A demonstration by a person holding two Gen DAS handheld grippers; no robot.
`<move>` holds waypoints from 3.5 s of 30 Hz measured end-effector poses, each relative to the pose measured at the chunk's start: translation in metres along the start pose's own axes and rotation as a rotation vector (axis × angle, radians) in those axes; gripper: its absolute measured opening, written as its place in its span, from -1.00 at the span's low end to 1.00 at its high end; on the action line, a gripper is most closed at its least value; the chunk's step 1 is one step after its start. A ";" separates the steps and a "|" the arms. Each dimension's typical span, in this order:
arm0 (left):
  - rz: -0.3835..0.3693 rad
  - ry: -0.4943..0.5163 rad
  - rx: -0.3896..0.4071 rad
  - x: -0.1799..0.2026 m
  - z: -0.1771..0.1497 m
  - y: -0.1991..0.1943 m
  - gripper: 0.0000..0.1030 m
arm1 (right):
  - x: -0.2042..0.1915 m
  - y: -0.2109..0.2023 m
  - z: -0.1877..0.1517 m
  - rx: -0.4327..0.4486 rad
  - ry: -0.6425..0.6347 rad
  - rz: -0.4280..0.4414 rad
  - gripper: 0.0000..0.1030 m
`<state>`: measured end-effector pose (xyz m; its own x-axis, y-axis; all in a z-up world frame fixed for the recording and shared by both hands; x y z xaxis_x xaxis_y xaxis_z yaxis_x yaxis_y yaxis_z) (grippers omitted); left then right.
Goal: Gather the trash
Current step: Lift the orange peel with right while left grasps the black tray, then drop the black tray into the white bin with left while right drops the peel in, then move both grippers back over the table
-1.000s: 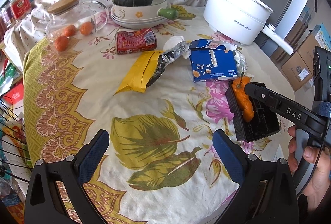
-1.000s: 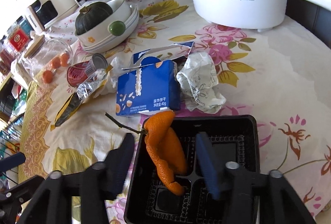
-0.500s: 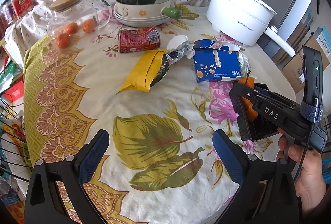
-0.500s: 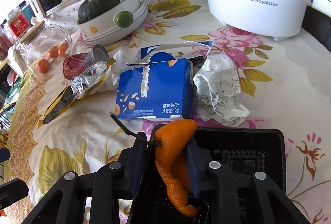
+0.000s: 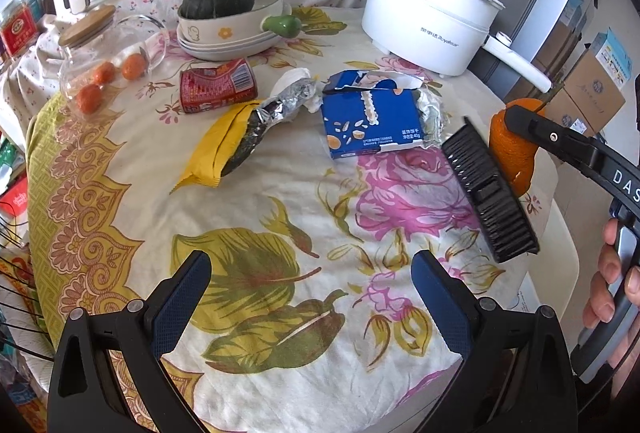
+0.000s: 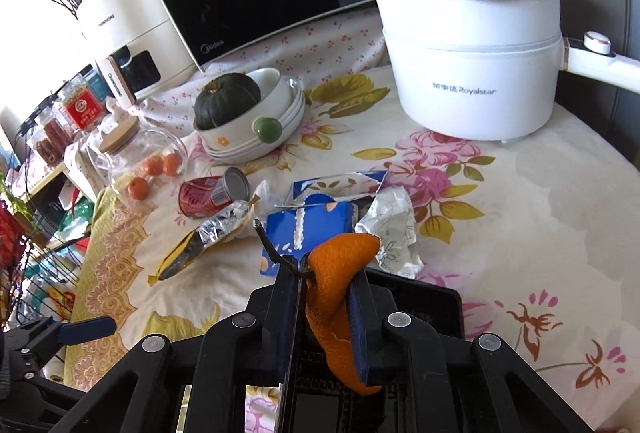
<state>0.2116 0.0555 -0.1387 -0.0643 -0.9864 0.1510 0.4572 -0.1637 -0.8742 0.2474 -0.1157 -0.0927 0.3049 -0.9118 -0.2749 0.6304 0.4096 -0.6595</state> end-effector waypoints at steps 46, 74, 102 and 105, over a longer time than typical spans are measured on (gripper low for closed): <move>-0.169 -0.023 -0.103 0.125 -0.018 0.040 0.15 | 0.159 -0.117 -0.058 -0.058 0.118 -0.234 -0.58; -0.277 0.280 -0.113 0.279 -0.056 0.043 0.15 | 0.279 -0.160 -0.145 -0.229 0.325 -0.375 0.04; -0.284 0.444 -0.137 0.323 -0.075 0.058 0.90 | 0.303 -0.206 -0.162 -0.227 0.410 -0.442 0.53; -0.250 0.430 -0.116 0.302 -0.067 0.049 0.93 | 0.290 -0.202 -0.154 -0.226 0.372 -0.439 0.56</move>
<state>0.1551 -0.2508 -0.1668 -0.5296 -0.8290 0.1799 0.2810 -0.3715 -0.8849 0.0986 -0.4667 -0.1471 -0.2437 -0.9592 -0.1433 0.4614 0.0153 -0.8871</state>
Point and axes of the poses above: each gripper's, at about its wrist camera, not at the fingertips, and y roughly the way its jaws point, x to its right, z to its top, the point moved 8 cm from there along y, roughly the way its jaws point, and after that the axes turned 3 degrees about -y, right-handed, at the moved point
